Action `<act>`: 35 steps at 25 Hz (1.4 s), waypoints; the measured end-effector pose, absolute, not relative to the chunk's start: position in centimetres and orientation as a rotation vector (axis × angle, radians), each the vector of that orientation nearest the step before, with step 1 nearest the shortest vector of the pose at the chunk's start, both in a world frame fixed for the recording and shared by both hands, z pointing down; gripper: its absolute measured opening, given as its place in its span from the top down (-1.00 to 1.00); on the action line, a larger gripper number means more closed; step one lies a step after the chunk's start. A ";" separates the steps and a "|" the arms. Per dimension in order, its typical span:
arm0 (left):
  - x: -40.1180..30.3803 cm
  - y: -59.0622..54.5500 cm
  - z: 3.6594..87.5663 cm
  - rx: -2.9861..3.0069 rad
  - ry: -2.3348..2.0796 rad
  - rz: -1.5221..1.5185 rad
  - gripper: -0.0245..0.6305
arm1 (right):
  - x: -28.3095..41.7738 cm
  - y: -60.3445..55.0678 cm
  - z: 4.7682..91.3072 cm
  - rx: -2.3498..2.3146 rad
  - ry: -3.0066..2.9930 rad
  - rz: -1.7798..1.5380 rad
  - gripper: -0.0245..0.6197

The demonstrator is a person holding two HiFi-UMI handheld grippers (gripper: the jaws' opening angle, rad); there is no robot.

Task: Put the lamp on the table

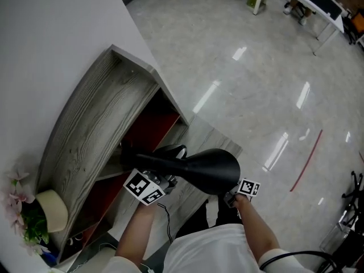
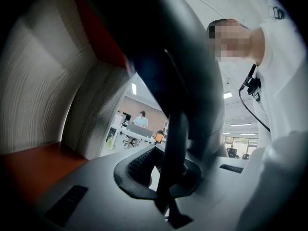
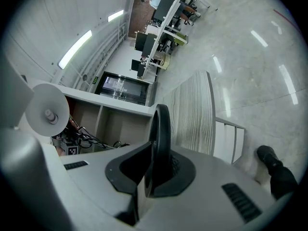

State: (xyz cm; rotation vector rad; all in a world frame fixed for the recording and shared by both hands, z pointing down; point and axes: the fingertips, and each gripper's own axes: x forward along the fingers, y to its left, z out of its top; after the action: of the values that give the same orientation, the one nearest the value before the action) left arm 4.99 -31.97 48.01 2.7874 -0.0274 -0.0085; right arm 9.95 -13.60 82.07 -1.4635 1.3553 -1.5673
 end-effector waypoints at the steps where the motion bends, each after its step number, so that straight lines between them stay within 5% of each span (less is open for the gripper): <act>1: 5.0 -32.2 48.1 2.788 -0.027 -0.007 0.90 | 9.9 -13.8 82.2 -1.465 1.355 -1.564 0.86; 35: 4.8 -34.3 49.8 2.764 -0.162 -0.024 0.90 | 9.1 -16.3 85.5 -1.500 1.365 -1.630 0.86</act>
State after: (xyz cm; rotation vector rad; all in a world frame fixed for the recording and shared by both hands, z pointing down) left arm 4.78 -34.29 49.79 2.7639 -0.1617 -0.0239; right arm 9.09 -16.32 85.46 -1.4999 1.3648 -1.6299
